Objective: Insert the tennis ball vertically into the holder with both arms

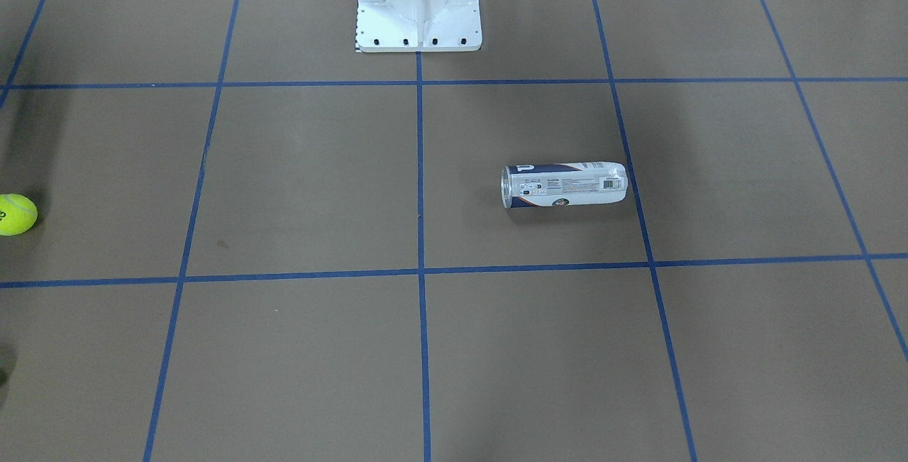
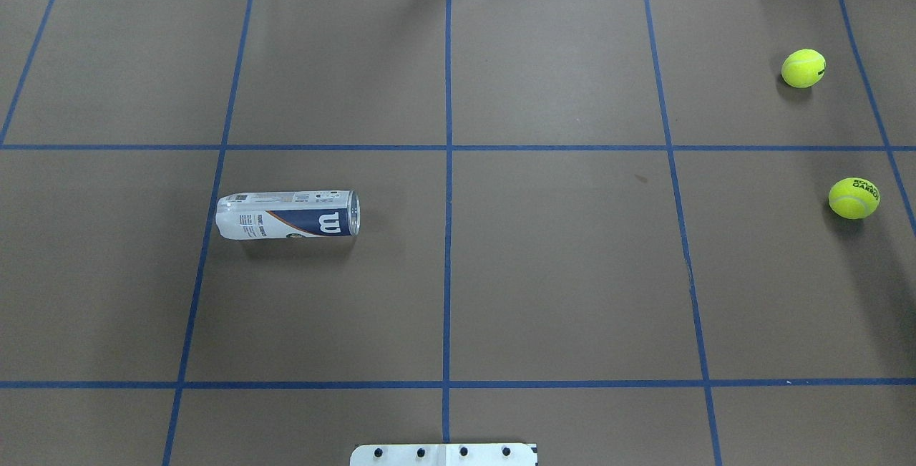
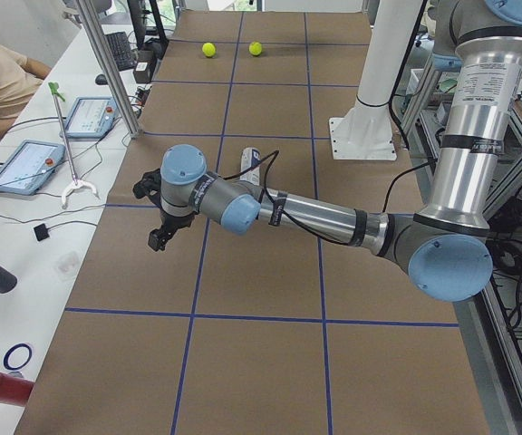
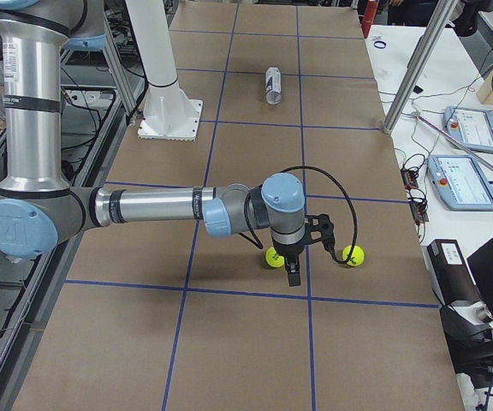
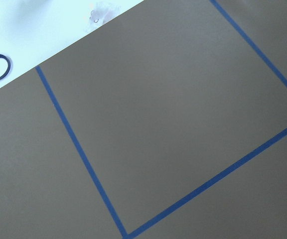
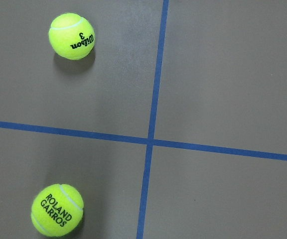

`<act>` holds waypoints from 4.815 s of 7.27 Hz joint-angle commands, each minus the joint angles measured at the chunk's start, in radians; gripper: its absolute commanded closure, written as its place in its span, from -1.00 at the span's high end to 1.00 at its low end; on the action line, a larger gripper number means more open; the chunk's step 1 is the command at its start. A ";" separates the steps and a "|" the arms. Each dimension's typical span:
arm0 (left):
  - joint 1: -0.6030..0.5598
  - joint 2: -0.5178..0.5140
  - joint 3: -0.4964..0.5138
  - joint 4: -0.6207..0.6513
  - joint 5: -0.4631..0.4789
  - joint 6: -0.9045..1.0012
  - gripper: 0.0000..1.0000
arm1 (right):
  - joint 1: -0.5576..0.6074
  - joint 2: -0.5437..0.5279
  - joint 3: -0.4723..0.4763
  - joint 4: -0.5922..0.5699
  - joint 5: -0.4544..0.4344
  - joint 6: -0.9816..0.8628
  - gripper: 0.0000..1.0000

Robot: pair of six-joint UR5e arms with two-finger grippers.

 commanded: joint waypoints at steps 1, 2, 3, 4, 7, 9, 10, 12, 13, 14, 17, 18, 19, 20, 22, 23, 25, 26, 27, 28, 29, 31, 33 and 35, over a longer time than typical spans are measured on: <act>0.105 -0.042 -0.003 -0.115 0.007 -0.107 1.00 | 0.000 -0.001 0.000 0.026 0.003 0.000 1.00; 0.170 -0.088 -0.006 -0.123 0.047 -0.104 0.99 | 0.000 -0.001 0.000 0.026 0.003 0.005 1.00; 0.236 -0.143 -0.006 -0.203 0.060 -0.025 0.99 | 0.000 -0.001 0.000 0.026 0.003 0.006 1.00; 0.312 -0.209 -0.004 -0.224 0.061 0.015 0.98 | 0.000 -0.001 0.000 0.026 0.003 0.007 1.00; 0.408 -0.297 -0.004 -0.224 0.064 0.038 0.99 | 0.000 -0.001 0.000 0.026 0.003 0.010 1.00; 0.555 -0.300 -0.006 -0.218 0.092 0.057 0.98 | 0.000 -0.001 0.000 0.025 0.003 0.010 1.00; 0.610 -0.302 -0.007 -0.218 0.142 0.107 0.99 | 0.000 -0.001 -0.002 0.025 0.011 0.010 1.00; 0.679 -0.299 -0.013 -0.198 0.236 0.132 1.00 | 0.000 -0.001 -0.002 0.023 0.040 0.011 1.00; 0.692 -0.300 -0.015 -0.191 0.239 0.134 1.00 | 0.000 -0.002 -0.002 0.023 0.040 0.011 1.00; 0.692 -0.304 -0.058 -0.084 0.239 0.161 1.00 | 0.000 -0.002 -0.002 0.023 0.043 0.011 1.00; 0.766 -0.353 -0.175 0.291 0.346 0.310 1.00 | 0.000 -0.015 0.000 0.023 0.054 0.011 1.00; 0.805 -0.357 -0.152 0.291 0.397 0.354 1.00 | 0.000 -0.015 0.000 0.023 0.054 0.011 1.00; 0.811 -0.365 -0.133 0.288 0.399 0.355 0.99 | 0.000 -0.015 0.000 0.023 0.054 0.011 1.00; 0.830 -0.365 -0.115 0.288 0.402 0.355 0.99 | 0.000 -0.015 0.000 0.023 0.054 0.011 1.00; 0.836 -0.400 -0.035 0.271 0.422 0.347 0.88 | 0.000 -0.015 0.000 0.023 0.054 0.011 1.00; 0.845 -0.406 -0.027 0.267 0.478 0.347 0.86 | 0.000 -0.016 0.000 0.023 0.056 0.013 1.00; 0.854 -0.408 -0.027 0.267 0.477 0.338 0.88 | 0.000 -0.016 -0.002 0.023 0.057 0.013 1.00; 0.862 -0.406 -0.023 0.267 0.477 0.327 0.88 | 0.000 -0.015 -0.002 0.023 0.060 0.011 1.00; 0.876 -0.408 -0.015 0.265 0.477 0.283 0.88 | 0.000 -0.016 -0.002 0.023 0.059 0.011 1.00; 0.891 -0.408 -0.014 0.265 0.477 0.246 0.88 | 0.000 -0.016 -0.002 0.023 0.059 0.011 1.00; 0.897 -0.409 -0.013 0.265 0.475 0.221 0.91 | 0.000 -0.016 -0.002 0.023 0.059 0.011 1.00; 0.900 -0.408 -0.003 0.256 0.475 0.221 0.91 | 0.000 -0.016 -0.002 0.023 0.059 0.011 1.00; 0.902 -0.409 0.078 0.132 0.475 0.224 0.92 | 0.000 -0.016 -0.002 0.023 0.059 0.011 1.00; 0.902 -0.408 0.105 0.080 0.475 0.229 0.92 | 0.000 -0.016 -0.002 0.023 0.059 0.011 1.00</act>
